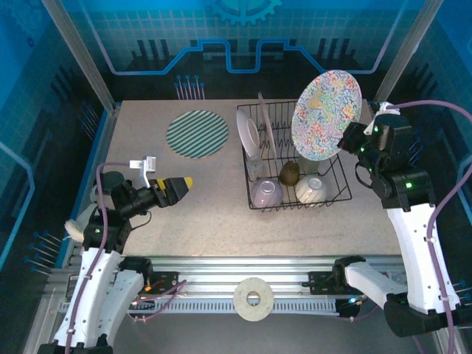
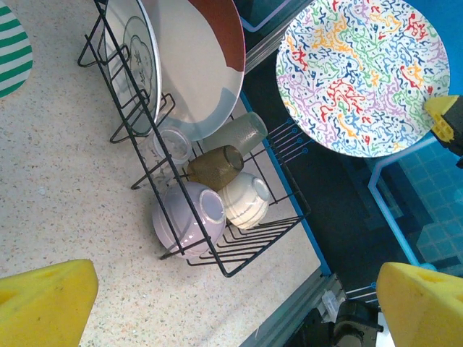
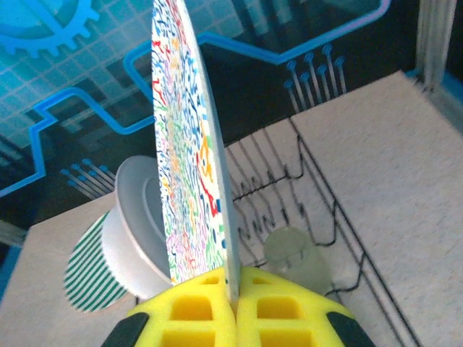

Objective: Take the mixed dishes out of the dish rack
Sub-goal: Place the plate on the plate.

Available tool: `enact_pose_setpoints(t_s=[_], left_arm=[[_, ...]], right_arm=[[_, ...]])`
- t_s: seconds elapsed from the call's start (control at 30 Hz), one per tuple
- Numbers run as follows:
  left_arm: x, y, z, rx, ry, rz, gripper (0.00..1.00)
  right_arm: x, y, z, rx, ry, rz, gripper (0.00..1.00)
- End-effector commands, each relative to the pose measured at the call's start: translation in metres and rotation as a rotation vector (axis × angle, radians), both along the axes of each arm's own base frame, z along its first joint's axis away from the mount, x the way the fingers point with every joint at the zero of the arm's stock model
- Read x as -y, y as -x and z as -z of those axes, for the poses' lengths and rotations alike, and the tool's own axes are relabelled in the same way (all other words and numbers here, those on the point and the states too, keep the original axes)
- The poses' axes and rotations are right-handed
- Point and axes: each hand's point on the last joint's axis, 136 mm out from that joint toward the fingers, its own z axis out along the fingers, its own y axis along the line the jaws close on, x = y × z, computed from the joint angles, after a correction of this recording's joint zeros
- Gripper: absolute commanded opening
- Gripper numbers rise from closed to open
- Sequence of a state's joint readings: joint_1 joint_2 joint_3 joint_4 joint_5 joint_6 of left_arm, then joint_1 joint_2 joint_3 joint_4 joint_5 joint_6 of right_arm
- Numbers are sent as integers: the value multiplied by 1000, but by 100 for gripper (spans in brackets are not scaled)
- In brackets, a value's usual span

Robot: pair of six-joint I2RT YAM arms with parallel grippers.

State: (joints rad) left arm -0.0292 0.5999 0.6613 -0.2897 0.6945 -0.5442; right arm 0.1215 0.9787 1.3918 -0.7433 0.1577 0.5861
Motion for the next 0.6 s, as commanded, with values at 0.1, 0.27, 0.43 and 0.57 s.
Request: enact_pose_setpoints(t_s=[0.1,0.27,0.43,0.57], left_arm=[[11,-6,-12,-12,96,62,99],[15,-4,-12,-31,144,89,99],[18,-1,-11,-57,199,106,99],[23,0,-15,-55,245,123,99]], right_arm=[[-27,11,-4,36,-281,-170,0],[-45,16,-2,42,-399,-290,0],[-66,23,2,20,-481,-419,0],[-81,26,11,-7,-558,-505,0]])
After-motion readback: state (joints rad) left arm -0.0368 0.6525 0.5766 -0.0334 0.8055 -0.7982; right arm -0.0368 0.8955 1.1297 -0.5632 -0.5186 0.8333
